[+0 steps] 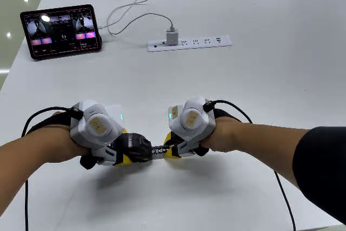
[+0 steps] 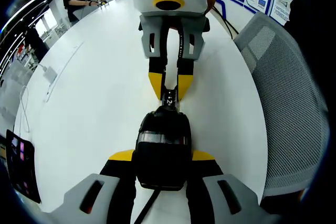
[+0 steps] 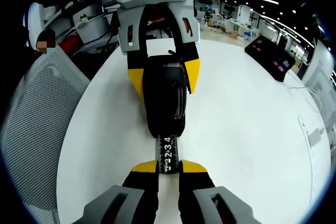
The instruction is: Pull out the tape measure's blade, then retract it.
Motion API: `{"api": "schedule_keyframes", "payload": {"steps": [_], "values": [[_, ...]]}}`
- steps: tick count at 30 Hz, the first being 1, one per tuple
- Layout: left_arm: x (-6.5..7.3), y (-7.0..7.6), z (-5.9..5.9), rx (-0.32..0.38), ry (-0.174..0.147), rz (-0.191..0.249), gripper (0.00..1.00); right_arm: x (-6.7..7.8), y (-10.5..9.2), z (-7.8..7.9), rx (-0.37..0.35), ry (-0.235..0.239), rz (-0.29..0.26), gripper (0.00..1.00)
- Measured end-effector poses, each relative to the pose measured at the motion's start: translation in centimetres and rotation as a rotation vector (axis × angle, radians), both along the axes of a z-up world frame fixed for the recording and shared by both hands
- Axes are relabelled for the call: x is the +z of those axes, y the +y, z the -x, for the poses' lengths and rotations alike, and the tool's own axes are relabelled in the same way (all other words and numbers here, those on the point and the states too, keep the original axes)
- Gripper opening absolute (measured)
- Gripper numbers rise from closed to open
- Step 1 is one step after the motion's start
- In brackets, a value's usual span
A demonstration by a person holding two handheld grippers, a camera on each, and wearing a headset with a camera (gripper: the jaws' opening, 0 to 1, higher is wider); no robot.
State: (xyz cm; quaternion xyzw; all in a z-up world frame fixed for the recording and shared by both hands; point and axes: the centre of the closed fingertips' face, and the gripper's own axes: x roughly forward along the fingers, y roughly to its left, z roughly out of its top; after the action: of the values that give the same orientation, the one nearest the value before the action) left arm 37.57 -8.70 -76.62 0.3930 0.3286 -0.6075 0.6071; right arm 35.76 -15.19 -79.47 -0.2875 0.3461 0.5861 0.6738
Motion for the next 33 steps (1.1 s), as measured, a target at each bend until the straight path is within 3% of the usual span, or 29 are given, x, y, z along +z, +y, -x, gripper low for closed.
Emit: {"api": "schedule_keyframes", "payload": {"steps": [33], "values": [[-0.1,0.0,0.0,0.000,-0.001,0.004,0.32,0.1,-2.1,0.1,-0.026,-0.003,0.006,0.10]]}}
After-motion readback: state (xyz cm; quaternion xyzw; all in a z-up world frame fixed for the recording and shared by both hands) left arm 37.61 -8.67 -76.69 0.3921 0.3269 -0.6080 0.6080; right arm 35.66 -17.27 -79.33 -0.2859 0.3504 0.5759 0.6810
